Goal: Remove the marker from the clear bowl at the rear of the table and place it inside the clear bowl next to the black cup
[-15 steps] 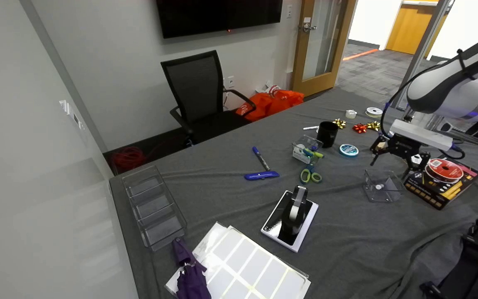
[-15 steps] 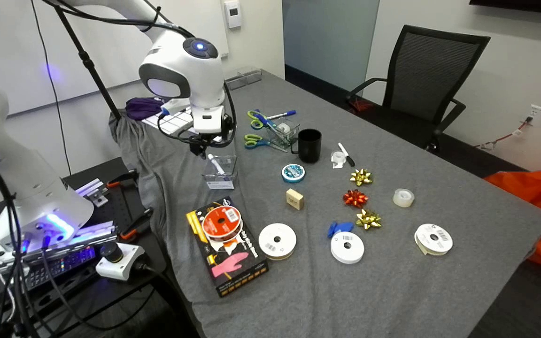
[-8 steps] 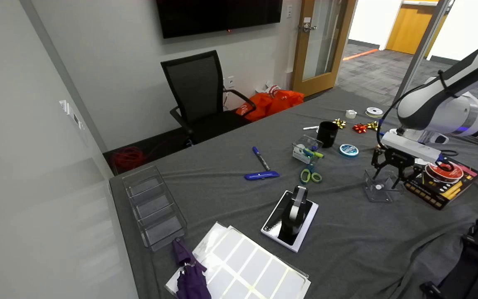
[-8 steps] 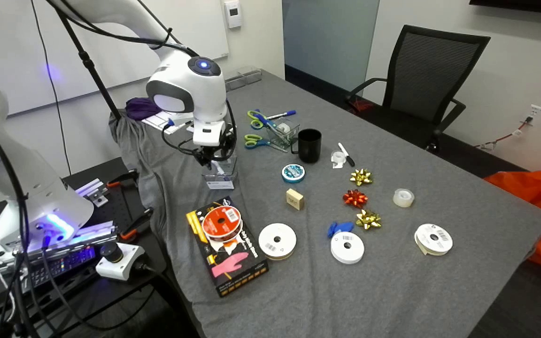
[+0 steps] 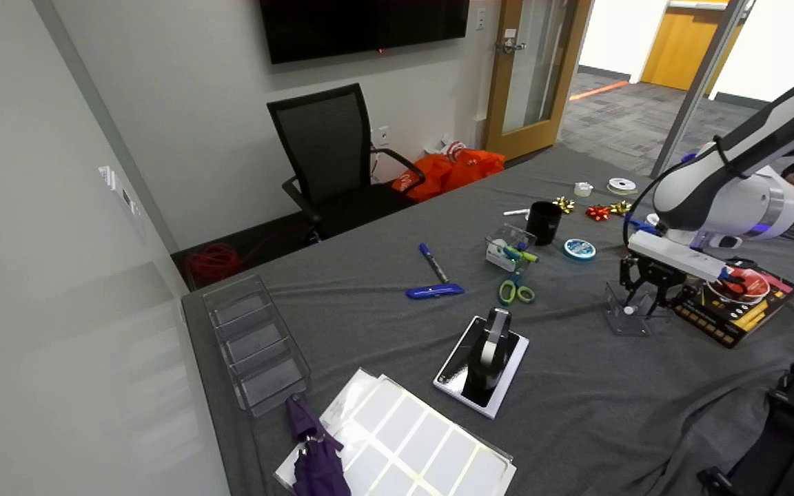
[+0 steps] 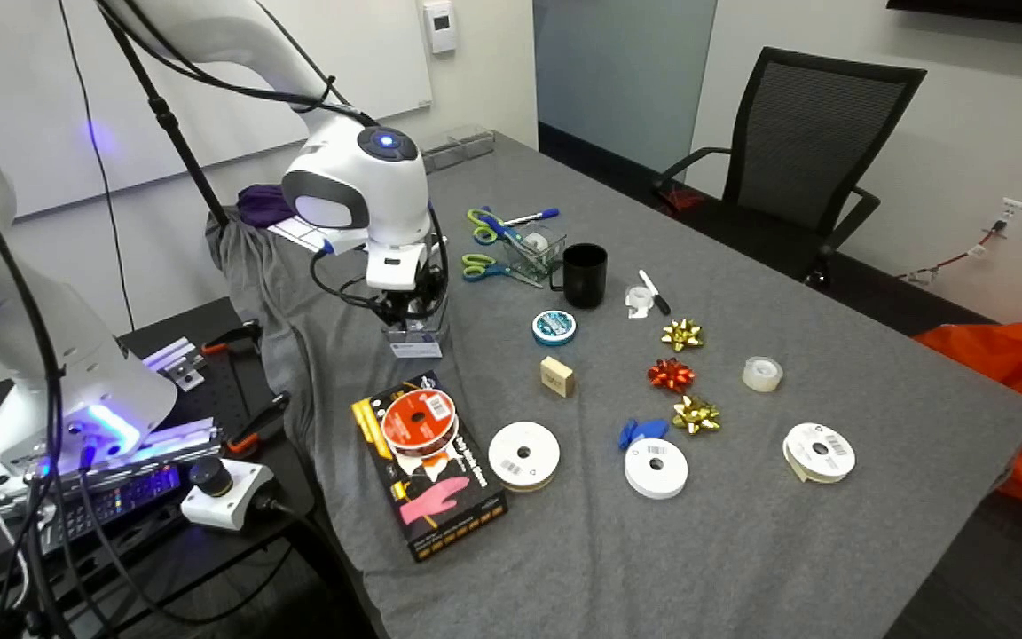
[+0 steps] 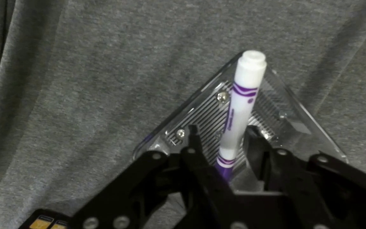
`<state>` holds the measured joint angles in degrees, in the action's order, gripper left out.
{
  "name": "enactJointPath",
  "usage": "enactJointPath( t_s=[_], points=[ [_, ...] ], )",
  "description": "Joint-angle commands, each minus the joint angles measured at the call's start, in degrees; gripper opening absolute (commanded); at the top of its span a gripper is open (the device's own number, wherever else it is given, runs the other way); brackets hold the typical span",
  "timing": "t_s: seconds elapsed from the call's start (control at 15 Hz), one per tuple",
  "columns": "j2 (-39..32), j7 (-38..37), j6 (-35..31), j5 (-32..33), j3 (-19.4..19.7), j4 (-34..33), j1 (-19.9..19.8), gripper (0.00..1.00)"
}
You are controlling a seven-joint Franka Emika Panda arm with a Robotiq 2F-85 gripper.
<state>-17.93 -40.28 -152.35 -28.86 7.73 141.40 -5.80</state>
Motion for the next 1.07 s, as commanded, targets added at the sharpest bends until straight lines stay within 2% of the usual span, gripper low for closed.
enactJointPath(
  t_s=[0.0,0.07,0.2,0.27,0.6,1.0],
  points=[
    [-2.23,-0.42,-3.63,-1.29,-0.71,-0.24,0.11,0.13],
    [-2.76,-0.61,-4.19,-1.16,-0.70,-0.30,0.19,0.05],
    [-3.49,-1.07,-5.14,-1.01,-0.68,-0.46,0.33,0.00],
    [-3.60,-1.51,-5.32,-0.91,-0.67,-0.54,0.42,0.04],
    [0.51,-2.03,0.20,0.16,-0.23,0.32,-0.04,0.04],
    [7.81,-1.93,13.17,-0.90,-0.26,-0.70,-0.92,0.04]
  ],
)
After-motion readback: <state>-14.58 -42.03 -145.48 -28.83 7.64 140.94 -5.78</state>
